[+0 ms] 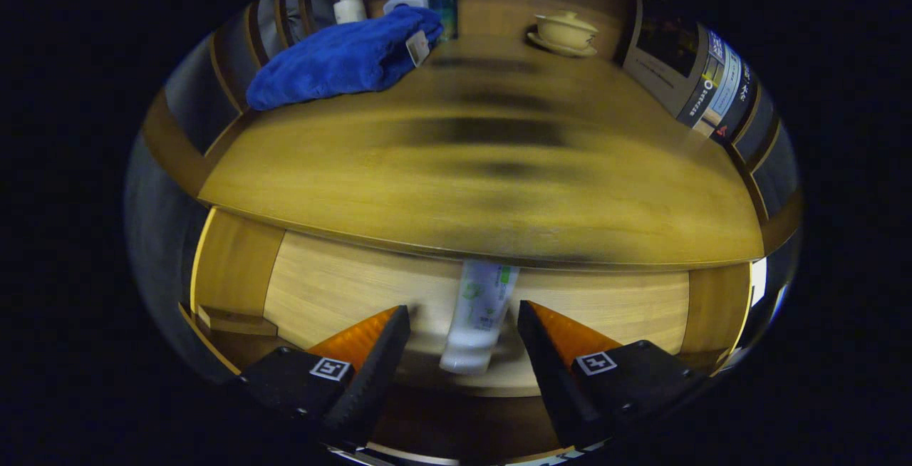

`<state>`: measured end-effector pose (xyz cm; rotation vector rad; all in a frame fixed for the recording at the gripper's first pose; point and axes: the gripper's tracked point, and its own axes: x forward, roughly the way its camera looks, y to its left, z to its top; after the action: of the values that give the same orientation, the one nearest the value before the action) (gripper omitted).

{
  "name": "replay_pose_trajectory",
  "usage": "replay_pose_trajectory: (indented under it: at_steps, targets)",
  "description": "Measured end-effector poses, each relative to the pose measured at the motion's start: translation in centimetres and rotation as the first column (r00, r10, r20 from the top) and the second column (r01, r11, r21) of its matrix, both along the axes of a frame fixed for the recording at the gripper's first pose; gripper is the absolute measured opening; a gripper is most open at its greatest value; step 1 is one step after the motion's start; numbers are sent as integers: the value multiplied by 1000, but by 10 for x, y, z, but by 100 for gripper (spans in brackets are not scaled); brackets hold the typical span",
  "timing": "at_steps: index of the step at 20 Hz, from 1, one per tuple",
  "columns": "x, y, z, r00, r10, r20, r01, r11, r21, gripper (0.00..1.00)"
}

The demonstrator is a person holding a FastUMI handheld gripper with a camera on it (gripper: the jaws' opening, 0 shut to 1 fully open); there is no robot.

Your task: Pull open the drawer, take out the items inside it, and place them on the countertop above the cabinet.

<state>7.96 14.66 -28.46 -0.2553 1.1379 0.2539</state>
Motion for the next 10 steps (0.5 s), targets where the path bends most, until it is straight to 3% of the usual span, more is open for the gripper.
replay_pose_trajectory:
  at_steps: [5,10]
  targets:
    - [-3,-4,-21,998,-24,-65,23,1000,-20,96]
    - [-3,-16,-32,994,-37,-102,31,997,-65,75]
